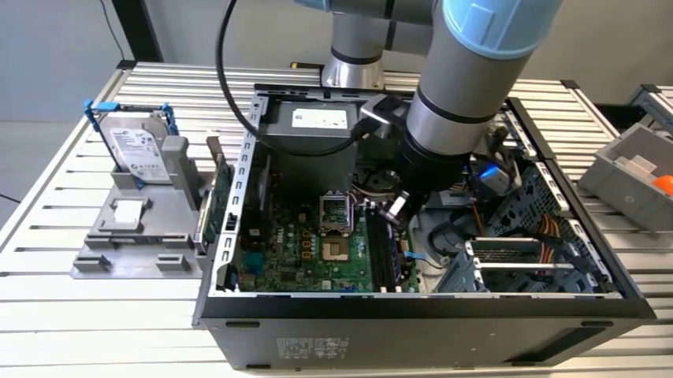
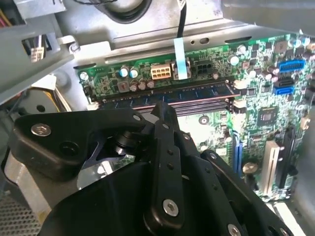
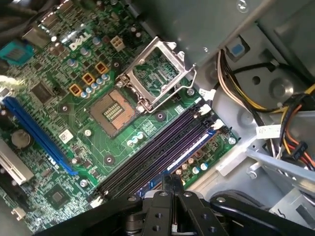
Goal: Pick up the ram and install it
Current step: 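Press down the ram until it locks into place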
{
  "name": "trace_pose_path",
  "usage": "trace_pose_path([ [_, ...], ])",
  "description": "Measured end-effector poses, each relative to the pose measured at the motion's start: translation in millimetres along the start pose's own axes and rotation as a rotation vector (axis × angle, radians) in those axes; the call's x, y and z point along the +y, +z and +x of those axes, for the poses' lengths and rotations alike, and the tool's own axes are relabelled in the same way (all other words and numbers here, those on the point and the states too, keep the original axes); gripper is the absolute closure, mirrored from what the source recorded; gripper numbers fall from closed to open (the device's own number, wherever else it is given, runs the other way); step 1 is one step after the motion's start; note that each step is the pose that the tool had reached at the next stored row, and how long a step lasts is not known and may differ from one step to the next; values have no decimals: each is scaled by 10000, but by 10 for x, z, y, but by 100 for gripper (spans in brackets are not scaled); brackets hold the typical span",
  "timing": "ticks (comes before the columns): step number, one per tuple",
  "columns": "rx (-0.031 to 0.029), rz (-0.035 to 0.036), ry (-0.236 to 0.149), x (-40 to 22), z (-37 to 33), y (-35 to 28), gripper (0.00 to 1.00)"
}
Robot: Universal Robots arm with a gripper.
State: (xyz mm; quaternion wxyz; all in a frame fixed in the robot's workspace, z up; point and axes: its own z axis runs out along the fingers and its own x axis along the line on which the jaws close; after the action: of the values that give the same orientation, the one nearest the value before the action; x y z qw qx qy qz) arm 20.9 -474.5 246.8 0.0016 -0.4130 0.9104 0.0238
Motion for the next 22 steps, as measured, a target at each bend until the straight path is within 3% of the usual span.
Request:
trace_pose_path([
  [16, 26, -105, -2178, -10, -9, 0, 100],
  [22, 65, -129, -3120, -11, -9, -1, 100],
])
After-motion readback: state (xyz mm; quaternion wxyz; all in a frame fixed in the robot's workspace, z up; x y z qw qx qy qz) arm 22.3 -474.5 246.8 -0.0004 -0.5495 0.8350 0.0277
